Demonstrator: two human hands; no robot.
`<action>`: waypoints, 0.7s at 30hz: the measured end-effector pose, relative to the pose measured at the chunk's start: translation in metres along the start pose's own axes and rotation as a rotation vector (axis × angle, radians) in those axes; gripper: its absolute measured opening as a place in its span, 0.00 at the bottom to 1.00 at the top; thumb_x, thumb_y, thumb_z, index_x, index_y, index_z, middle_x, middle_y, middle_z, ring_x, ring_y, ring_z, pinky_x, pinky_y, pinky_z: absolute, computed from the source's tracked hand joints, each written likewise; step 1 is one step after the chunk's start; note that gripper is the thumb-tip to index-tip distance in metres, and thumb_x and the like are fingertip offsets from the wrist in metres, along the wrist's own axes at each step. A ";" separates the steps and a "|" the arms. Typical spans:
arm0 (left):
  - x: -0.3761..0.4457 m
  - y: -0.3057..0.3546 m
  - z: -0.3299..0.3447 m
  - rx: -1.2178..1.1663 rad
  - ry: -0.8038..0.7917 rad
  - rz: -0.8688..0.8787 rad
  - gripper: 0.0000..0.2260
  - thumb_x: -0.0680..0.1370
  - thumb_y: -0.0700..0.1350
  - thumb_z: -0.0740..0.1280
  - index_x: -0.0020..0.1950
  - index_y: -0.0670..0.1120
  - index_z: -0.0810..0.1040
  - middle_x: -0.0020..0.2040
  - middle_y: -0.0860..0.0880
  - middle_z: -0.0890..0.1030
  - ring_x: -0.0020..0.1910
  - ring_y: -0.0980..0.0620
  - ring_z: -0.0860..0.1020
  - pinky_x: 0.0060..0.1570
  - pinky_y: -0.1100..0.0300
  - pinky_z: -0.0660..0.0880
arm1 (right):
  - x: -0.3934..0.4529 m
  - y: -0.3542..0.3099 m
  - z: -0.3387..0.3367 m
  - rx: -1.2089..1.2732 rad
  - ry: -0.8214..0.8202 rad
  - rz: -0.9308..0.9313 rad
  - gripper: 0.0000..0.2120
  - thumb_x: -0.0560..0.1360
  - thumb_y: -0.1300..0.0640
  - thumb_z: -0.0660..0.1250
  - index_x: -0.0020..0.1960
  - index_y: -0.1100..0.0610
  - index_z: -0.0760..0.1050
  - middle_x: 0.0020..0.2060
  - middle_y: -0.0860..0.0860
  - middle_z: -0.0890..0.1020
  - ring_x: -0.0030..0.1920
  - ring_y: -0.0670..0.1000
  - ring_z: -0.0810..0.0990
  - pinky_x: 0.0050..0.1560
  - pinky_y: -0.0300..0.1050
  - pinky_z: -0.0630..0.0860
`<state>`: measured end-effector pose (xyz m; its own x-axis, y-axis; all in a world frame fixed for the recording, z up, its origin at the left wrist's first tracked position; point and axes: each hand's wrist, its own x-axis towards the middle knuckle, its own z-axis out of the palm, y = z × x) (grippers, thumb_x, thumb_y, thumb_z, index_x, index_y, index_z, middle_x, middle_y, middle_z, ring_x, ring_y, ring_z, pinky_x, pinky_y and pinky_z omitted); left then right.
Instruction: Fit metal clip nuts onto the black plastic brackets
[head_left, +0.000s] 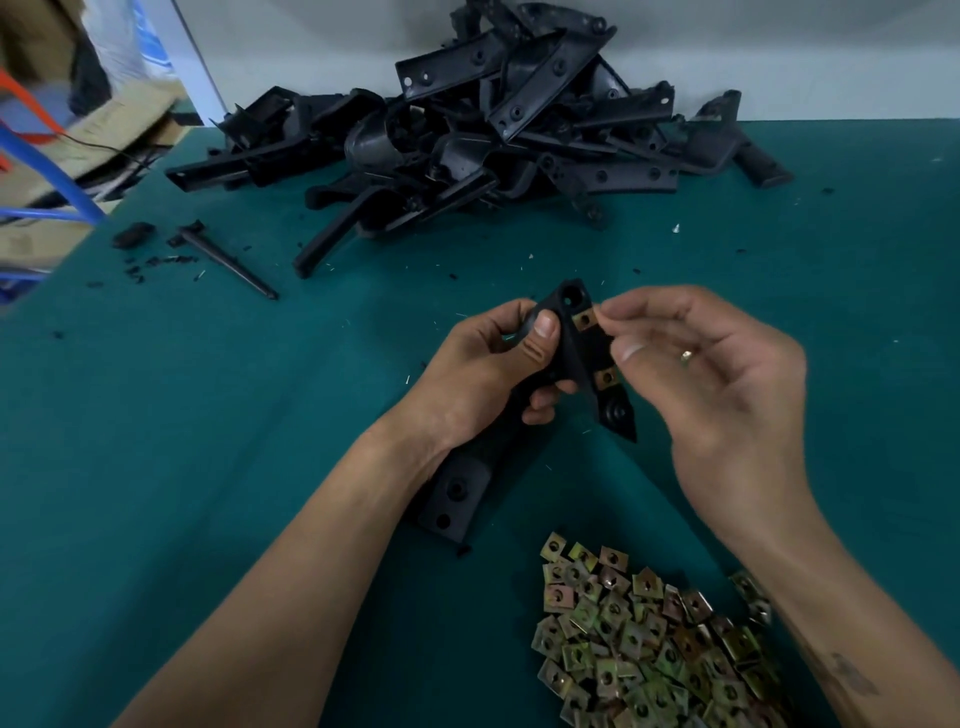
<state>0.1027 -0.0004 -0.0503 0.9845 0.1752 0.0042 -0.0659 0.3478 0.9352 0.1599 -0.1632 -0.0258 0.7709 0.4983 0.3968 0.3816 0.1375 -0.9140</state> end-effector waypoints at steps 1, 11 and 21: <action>0.000 0.000 -0.001 0.000 0.004 0.004 0.10 0.78 0.46 0.61 0.50 0.39 0.69 0.33 0.42 0.77 0.26 0.51 0.68 0.26 0.62 0.68 | 0.001 0.000 -0.002 0.034 -0.033 0.009 0.08 0.74 0.62 0.69 0.52 0.56 0.82 0.48 0.49 0.87 0.53 0.48 0.85 0.52 0.35 0.78; -0.003 0.000 0.003 0.104 0.041 0.054 0.16 0.80 0.49 0.59 0.54 0.35 0.72 0.34 0.43 0.76 0.26 0.52 0.68 0.27 0.60 0.69 | 0.012 0.008 -0.023 0.249 -0.207 0.155 0.16 0.77 0.61 0.63 0.64 0.59 0.77 0.55 0.58 0.86 0.64 0.59 0.80 0.72 0.65 0.68; -0.011 0.002 0.004 0.173 0.160 0.243 0.14 0.78 0.54 0.69 0.38 0.48 0.72 0.31 0.49 0.76 0.25 0.52 0.70 0.28 0.64 0.68 | 0.003 -0.025 -0.004 0.047 -0.016 0.106 0.11 0.73 0.66 0.65 0.53 0.63 0.83 0.49 0.57 0.87 0.53 0.55 0.86 0.59 0.57 0.80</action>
<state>0.0921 -0.0049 -0.0469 0.9046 0.3806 0.1921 -0.2540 0.1193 0.9598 0.1543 -0.1683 -0.0016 0.7971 0.5262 0.2962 0.2734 0.1229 -0.9540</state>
